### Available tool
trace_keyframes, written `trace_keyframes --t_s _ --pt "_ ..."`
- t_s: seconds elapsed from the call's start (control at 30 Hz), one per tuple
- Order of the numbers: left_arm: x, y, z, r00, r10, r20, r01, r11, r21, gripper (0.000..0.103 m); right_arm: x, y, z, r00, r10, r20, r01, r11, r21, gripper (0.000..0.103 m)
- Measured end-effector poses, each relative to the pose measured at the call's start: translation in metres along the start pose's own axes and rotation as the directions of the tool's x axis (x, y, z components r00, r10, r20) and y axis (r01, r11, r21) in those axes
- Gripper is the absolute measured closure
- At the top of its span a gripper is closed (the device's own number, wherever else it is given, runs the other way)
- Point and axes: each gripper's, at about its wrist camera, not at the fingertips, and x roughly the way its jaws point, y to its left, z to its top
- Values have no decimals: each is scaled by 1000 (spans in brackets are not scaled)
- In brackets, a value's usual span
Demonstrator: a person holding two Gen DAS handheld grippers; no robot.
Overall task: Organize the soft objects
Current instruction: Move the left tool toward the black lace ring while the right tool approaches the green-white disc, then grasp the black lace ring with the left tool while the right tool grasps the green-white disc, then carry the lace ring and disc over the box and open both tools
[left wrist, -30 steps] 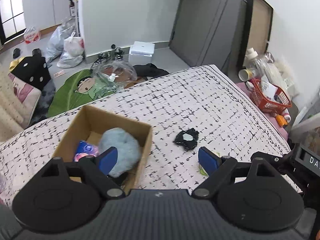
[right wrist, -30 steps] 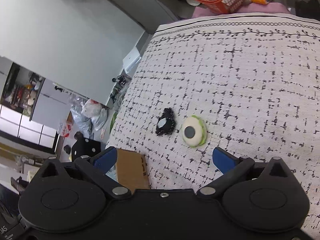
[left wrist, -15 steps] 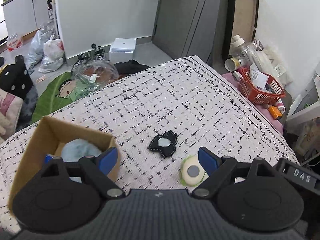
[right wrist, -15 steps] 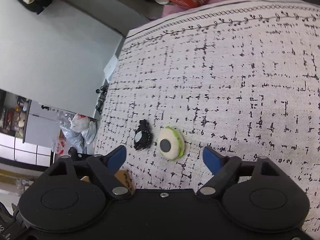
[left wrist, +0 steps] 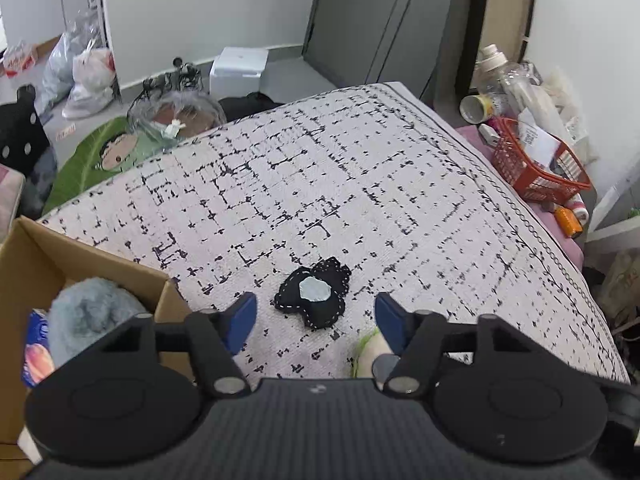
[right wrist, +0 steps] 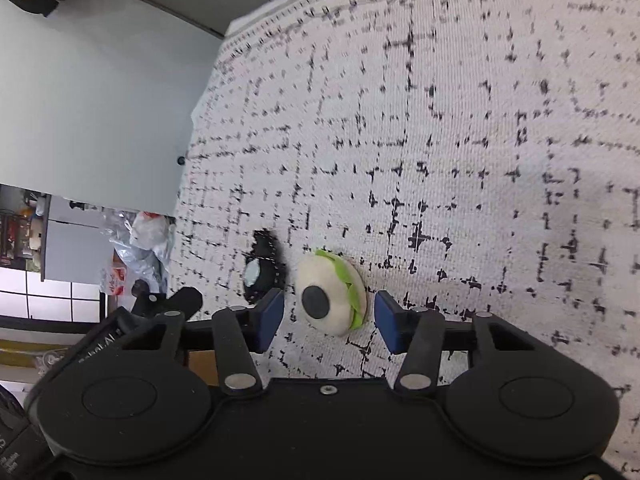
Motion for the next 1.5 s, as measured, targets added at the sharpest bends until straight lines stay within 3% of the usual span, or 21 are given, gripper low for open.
trace_keyframes --t_s 0.1,0.27,0.4,0.5,1.13,1.17,1.23,1.33,1.5 --pt "12 3 3 1000 -5 -14 5 1000 -24 50 13 2 2 1000 -18 -21 18 1000 -12 53" --pt "30 4 5 999 -13 -41 11 999 -44 52 32 6 1 998 -41 -57 39 999 -35 53" --pt "44 4 7 998 -11 -60 7 998 -64 52 47 6 2 996 -54 -68 51 998 -40 72" --pt "54 3 8 997 -2 -72 -3 998 -69 52 50 8 3 997 -51 -49 49 998 -45 77" --pt "98 -8 1 991 81 -104 -81 997 2 43 25 -13 7 998 -41 40 40 999 20 78" --pt "97 -8 0 992 78 -100 -78 997 3 44 21 -16 6 998 -40 45 39 999 25 78" --pt "94 -10 -1 992 63 -106 -62 998 9 71 16 -17 2 998 -40 53 39 999 26 80" --pt "86 -7 -1 991 11 -132 -17 999 -43 84 6 -16 -5 997 -34 71 33 999 15 82" --pt "58 -5 -5 992 -28 -122 20 998 -61 85 -7 -14 -15 997 -16 73 15 1000 5 82"
